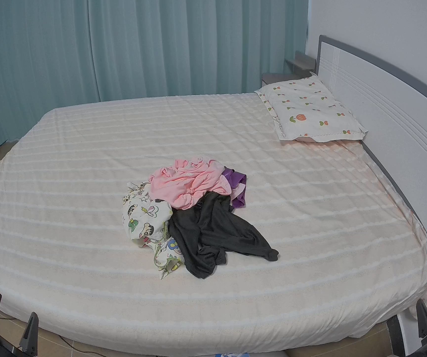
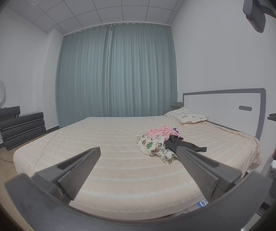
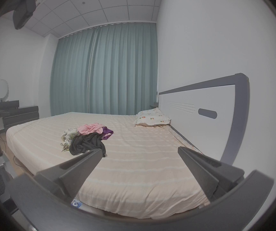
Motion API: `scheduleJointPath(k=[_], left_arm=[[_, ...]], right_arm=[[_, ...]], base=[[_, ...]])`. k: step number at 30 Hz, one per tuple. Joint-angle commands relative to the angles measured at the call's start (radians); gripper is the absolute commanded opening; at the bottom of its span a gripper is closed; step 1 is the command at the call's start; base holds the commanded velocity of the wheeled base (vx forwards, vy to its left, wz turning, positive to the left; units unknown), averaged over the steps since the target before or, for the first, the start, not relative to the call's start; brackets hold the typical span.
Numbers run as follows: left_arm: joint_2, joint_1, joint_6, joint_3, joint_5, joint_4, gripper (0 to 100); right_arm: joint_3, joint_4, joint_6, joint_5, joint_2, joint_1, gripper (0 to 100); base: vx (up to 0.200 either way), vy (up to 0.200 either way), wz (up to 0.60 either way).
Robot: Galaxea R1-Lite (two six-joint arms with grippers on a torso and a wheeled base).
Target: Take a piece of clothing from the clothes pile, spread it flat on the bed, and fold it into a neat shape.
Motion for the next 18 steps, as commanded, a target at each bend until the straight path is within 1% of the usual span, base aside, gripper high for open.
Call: scheduleJointPath(k=[1,2,3,4,5,6,7,8,9,11,14,15,16,18], left_arm=[[-0.015,0.001,-0.001,0.016,0.0,0.0,100],[-0.015,0.001,-0.001,0.016,0.0,0.0,100],[-0.015,0.001,0.001,0.016,-0.002,-0.002,100],[-0.015,-0.001,0.001,0.016,-0.002,-0.002,100],[-0.015,-0.001,0.001,0.015,-0.002,-0.002,100],[-0.015,-0.001,0.001,0.016,-0.002,-0.002,100],[-0.015,-0.001,0.001,0.016,-0.002,-0.002,100],[-0.015,-0.001,0.001,0.015,-0.002,-0.002,100],[-0.015,-0.001,0.001,0.016,-0.002,0.0,100],[-0.015,-0.001,0.001,0.016,-0.002,-0.002,100],[-0.015,-0.001,0.001,0.015,-0.003,-0.002,100],[-0.015,-0.001,0.001,0.015,-0.003,-0.002,100],[-0.015,-0.001,0.003,0.015,-0.003,-0.002,100],[-0.015,-0.001,0.001,0.015,-0.003,-0.002,100]], right_arm=[[-0.151,-0.021,0.044,0.022,0.093,0.012,100],[-0.151,-0.021,0.044,0.022,0.093,0.012,100],[-0.3,-0.006,0.152,0.045,0.234,0.015,100],[-0.317,-0.003,0.182,0.056,0.29,0.015,100],[-0.317,-0.007,0.191,0.088,0.362,0.016,100],[-0.303,-0.015,0.188,0.137,0.46,0.024,100],[-0.303,-0.015,0.188,0.137,0.46,0.024,100],[-0.295,-0.018,0.196,0.187,0.567,0.03,100],[-0.297,-0.023,0.198,0.217,0.661,0.032,100],[-0.311,-0.058,0.204,0.249,0.834,0.032,100],[-0.332,-0.193,0.225,0.256,1.078,0.061,100],[-0.332,-0.193,0.225,0.256,1.078,0.061,100],[-0.338,-0.317,0.277,0.252,1.242,0.089,100],[-0.341,-0.421,0.331,0.244,1.366,0.127,100]], base=[[0.0,0.0,0.0],[0.0,0.0,0.0],[0.0,0.0,0.0],[0.0,0.0,0.0],[0.0,0.0,0.0],[0.0,0.0,0.0],[0.0,0.0,0.0],[0.0,0.0,0.0],[0.0,0.0,0.0],[0.0,0.0,0.0],[0.0,0.0,0.0],[0.0,0.0,0.0],[0.0,0.0,0.0],[0.0,0.0,0.0]])
